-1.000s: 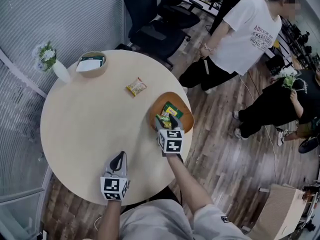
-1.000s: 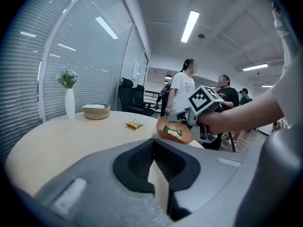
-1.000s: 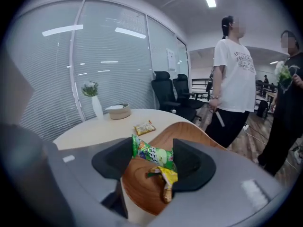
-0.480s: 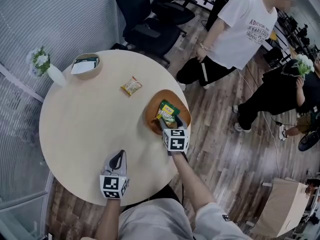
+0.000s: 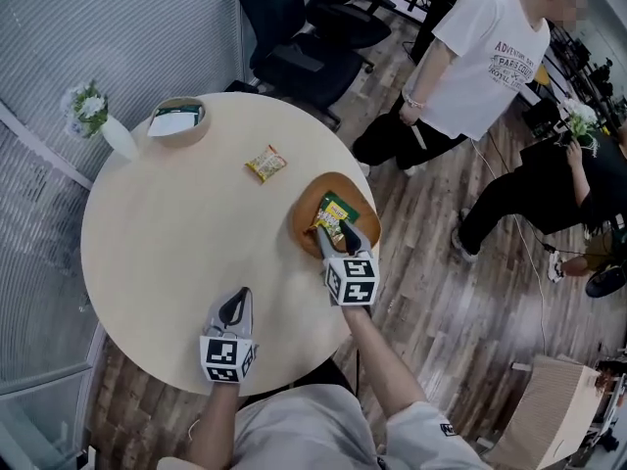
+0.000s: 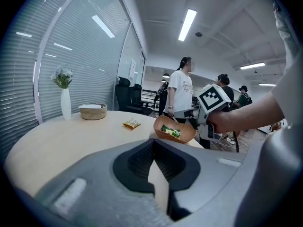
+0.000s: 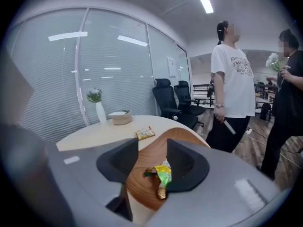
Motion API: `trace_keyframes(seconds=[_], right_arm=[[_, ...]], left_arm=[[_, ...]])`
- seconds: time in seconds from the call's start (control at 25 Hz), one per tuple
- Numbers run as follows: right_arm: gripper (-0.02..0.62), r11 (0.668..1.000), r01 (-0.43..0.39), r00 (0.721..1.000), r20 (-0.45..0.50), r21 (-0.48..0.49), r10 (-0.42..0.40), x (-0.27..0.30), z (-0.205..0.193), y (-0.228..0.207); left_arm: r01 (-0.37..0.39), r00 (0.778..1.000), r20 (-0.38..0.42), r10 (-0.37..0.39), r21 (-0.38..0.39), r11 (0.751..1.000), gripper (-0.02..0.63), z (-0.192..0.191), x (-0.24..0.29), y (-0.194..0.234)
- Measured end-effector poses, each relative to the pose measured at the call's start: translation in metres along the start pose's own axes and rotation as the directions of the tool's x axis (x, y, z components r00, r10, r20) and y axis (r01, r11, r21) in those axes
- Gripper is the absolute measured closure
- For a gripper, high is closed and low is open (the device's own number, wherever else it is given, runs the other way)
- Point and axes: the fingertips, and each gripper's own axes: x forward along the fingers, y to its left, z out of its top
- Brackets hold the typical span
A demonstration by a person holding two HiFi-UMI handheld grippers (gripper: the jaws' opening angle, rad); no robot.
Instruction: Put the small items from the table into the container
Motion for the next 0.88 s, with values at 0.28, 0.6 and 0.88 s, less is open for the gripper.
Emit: trace_keyframes(seconds=[0.28,0.6,0.88], right_arm=[[0.594,0.984,-0.18,0.975,0.132,-0.02,0.181,-0.034,0.037,0.079],[0.594,0.938,-0.341,0.938,0.047,-0.069,0.344,-0.059,-0.009,0.175],[0.594,0.916,-0.395,0.919,-0.025,-0.066,0.395,-0.061,-0.045,0.214]], left_arm=[[-0.026,0.999,0.032,0.026,-0.012,1.0,0.611,0.006,-0.01,0.009],[-0.067,0.996,0.057,0.068,-0.023,0.997,0.611,0.0,-0.034,0.031],[-0.082,0.994,0.067,0.084,-0.034,0.996,0.615,-0.005,-0.045,0.046]])
